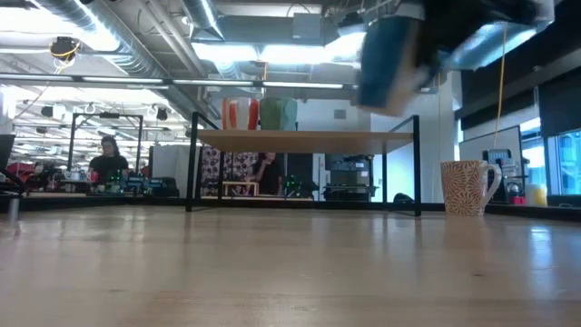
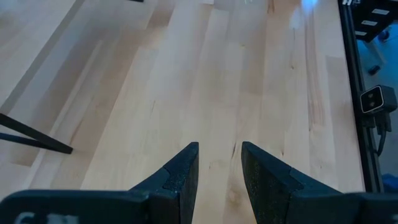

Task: Place coffee mugs
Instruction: Put the blue mug on the shelf

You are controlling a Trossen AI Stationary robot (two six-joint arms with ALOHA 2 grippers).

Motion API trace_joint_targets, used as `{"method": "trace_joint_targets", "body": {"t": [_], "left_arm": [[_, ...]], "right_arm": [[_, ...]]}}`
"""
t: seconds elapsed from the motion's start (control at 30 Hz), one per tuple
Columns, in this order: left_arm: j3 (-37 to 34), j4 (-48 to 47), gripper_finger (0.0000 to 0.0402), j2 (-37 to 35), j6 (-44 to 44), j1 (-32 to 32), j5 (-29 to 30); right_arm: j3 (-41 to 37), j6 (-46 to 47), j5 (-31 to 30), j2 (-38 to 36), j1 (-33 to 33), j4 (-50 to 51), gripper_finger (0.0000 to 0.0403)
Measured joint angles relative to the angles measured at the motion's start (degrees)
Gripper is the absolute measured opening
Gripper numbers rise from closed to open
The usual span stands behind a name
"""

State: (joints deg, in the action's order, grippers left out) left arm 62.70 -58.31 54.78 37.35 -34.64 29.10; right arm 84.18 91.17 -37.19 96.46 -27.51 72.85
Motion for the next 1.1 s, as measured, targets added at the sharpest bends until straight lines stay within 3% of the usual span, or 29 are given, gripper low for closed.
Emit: {"method": "trace_joint_targets", "body": {"t": [0.4,0.63,0.9,1.1], "left_arm": [[0.00,0.08,0.0115,0.00,0.01,-0.01,0.00],[0.00,0.10,0.0115,0.00,0.01,0.00,0.00],[0.00,0.12,0.0115,0.00,0.01,0.01,0.02],[0.00,0.12,0.0115,0.00,-0.01,0.01,0.55]], "right_arm": [[19.45,-24.30,-1.33,6.12,14.21,0.77,0.0034],[28.19,-32.05,4.36,9.80,25.44,1.41,0.0034],[31.06,-37.80,9.93,11.29,40.19,3.45,0.0034],[31.04,-38.96,14.26,12.06,46.94,2.01,0.0034]]}}
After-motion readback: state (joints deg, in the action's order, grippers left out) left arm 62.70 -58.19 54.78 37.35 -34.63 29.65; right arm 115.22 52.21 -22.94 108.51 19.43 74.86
